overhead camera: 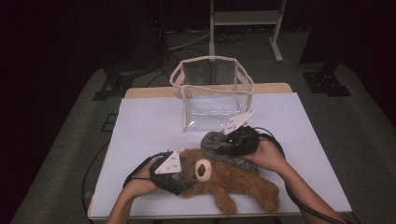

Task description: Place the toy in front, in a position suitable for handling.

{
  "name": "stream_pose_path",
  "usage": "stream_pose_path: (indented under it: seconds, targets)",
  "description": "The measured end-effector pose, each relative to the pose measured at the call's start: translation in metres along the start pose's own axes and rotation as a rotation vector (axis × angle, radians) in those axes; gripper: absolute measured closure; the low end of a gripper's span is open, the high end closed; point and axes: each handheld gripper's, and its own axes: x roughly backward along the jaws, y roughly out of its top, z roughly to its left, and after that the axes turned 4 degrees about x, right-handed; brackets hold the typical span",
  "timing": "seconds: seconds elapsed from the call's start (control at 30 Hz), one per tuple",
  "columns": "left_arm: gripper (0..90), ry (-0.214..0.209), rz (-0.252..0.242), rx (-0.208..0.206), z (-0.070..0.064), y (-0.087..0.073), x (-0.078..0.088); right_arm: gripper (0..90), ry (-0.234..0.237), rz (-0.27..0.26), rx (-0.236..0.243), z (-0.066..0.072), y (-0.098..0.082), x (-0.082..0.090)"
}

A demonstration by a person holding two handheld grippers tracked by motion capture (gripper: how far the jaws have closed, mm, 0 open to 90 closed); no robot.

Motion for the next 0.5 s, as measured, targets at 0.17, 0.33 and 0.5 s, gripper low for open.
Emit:
stream_pose_path:
  seconds: [0.17, 0.33, 0.5]
  targets:
    - [23.1, -0.001, 0.002, 0.0, -0.001, 0.002, 0.0, 72.2, -0.02, 0.008, -0.062, -0.014, -0.016, 0.006]
    - [23.1, -0.003, -0.001, -0.005, -0.002, 0.007, -0.006, 72.2, -0.07, 0.015, -0.134, -0.025, -0.037, 0.023]
    - [23.1, -0.002, -0.007, -0.002, -0.004, 0.009, -0.01, 72.1, -0.049, 0.003, -0.096, -0.02, -0.024, 0.016]
